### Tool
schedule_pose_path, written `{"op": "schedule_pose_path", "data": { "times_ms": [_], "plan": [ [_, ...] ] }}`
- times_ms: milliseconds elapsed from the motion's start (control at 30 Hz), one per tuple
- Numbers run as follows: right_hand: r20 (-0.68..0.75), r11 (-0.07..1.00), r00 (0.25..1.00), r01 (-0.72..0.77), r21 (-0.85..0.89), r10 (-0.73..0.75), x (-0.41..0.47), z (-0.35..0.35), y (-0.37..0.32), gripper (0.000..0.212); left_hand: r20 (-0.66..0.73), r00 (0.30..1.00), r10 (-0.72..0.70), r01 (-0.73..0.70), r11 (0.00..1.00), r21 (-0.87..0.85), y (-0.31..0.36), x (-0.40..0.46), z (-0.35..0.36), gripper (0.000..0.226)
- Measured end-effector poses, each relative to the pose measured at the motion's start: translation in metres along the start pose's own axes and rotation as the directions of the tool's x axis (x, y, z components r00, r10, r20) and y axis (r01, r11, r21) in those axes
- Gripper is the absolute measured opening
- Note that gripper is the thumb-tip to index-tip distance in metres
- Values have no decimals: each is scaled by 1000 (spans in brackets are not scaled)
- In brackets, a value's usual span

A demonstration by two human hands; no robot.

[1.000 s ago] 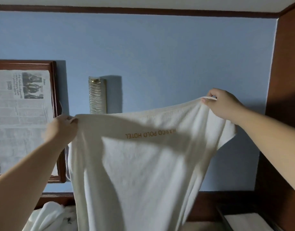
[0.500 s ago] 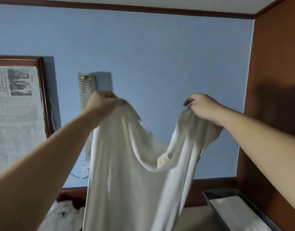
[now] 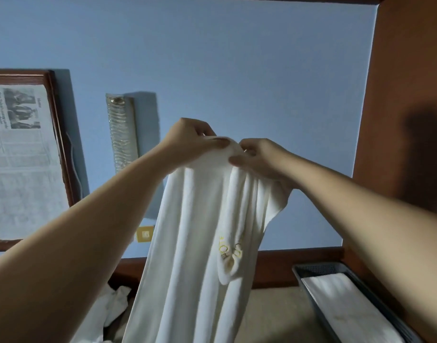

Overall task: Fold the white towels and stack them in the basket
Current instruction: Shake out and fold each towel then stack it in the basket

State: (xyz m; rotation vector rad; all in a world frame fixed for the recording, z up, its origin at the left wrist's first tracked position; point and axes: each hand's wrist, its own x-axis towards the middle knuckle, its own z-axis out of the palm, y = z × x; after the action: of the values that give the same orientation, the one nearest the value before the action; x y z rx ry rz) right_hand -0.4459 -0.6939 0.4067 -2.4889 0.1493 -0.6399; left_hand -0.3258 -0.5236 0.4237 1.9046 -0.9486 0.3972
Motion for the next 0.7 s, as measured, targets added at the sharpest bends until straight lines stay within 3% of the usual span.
{"op": "schedule_pose_path", "data": {
  "times_ms": [100, 233, 400, 533, 600, 700],
  "plan": [
    [-25, 1000, 999, 21, 16, -20, -4, -1, 10, 12, 33, 999, 0, -1, 999, 32, -6, -9, -1, 22],
    [-42, 993, 997, 69, 100, -65, -4, 1, 19, 14, 1, 1000, -7, 8, 999, -53, -21, -25, 5, 9],
    [-9, 984, 995, 104, 142, -104, 2, 3, 36, 13, 48, 990, -130, 138, 946, -294, -66, -52, 28, 12],
    [66, 985, 990, 113, 128, -122, 5, 7, 44, 16, 127, 983, -134, 178, 864, -470, -84, -71, 41, 9],
    [96, 990, 989, 102, 94, -111, 7, 9, 48, 15, 127, 985, -121, 168, 853, -494, -83, -74, 39, 15],
    [134, 998, 990, 31, 61, -39, 8, 12, 55, 19, 97, 992, -78, 114, 881, -460, -73, -73, 28, 47]
  ]
}}
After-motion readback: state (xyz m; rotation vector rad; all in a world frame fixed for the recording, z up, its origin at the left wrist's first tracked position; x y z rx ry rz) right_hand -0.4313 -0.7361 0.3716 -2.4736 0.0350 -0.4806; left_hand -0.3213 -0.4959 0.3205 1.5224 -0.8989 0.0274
